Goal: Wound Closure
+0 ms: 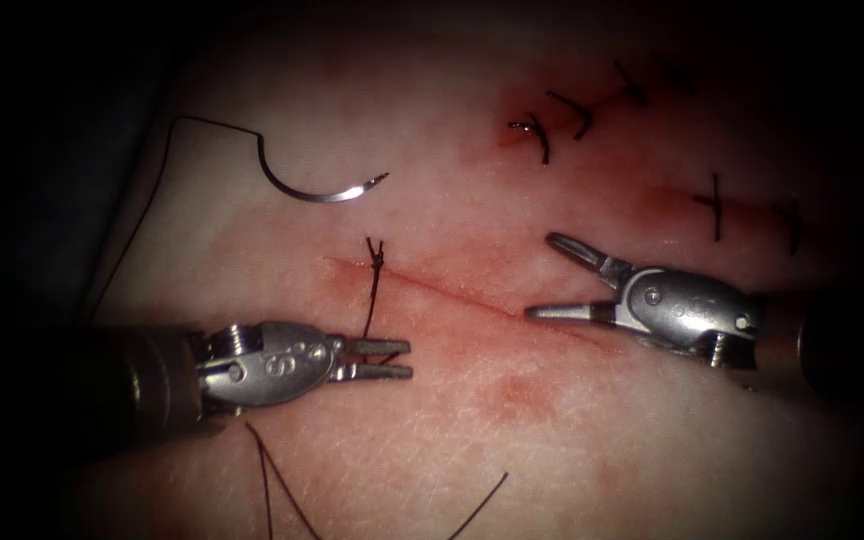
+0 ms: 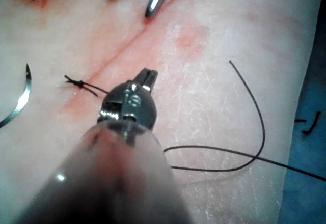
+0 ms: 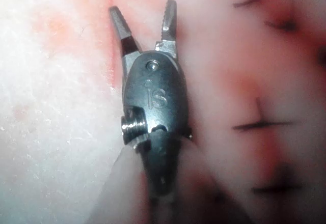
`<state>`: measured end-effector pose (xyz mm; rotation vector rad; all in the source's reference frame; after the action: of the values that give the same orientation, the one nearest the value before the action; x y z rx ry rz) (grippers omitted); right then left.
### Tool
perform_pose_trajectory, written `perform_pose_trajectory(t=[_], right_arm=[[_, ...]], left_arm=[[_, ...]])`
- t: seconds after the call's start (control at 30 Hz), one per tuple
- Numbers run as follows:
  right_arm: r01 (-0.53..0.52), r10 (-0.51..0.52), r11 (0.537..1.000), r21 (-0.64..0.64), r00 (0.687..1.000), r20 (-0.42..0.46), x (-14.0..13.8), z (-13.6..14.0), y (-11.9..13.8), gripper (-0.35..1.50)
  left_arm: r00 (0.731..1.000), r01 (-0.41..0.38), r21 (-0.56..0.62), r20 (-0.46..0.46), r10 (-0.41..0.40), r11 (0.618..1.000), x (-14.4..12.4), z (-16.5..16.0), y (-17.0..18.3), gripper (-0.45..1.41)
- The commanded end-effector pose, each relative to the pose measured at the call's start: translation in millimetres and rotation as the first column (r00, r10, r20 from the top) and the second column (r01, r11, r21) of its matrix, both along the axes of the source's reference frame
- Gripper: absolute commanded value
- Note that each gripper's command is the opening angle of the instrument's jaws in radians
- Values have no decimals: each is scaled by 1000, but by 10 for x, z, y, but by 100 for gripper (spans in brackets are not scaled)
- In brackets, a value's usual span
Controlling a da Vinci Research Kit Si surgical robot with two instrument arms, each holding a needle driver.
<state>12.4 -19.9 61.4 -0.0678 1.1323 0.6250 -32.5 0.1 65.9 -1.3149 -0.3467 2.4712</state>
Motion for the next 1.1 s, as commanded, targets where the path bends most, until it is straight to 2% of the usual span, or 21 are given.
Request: perform_pose_trajectory(t=[0.03, 0.17, 0.37, 0.67, 0.9, 1.1], right_arm=[[0, 0, 1000, 1, 1000, -3, 7, 7, -4, 111], [3, -3, 1000, 0, 1000, -8, 10, 5, -5, 111], [48, -48, 999, -5, 995, -82, 42, -4, -16, 116], [95, -104, 986, -135, 993, -57, 111, -2, -10, 120], [139, -147, 964, -227, 989, -20, 140, 2, -6, 120], [159, -174, 949, -272, 984, -34, 157, 6, -7, 120]], left_arm=[[1000, -11, 5, 21, 11, 1000, -5, 6, 1, -45], [999, -28, 6, 43, 28, 1000, 0, 5, 5, -45], [997, -59, -25, 53, 60, 998, 11, 1, 19, -45], [994, -47, -52, 101, 52, 998, 15, -25, 28, -45], [993, -43, -70, 110, 50, 997, 16, -32, 35, -45], [993, -42, -69, 110, 50, 997, 16, -32, 35, -45]])
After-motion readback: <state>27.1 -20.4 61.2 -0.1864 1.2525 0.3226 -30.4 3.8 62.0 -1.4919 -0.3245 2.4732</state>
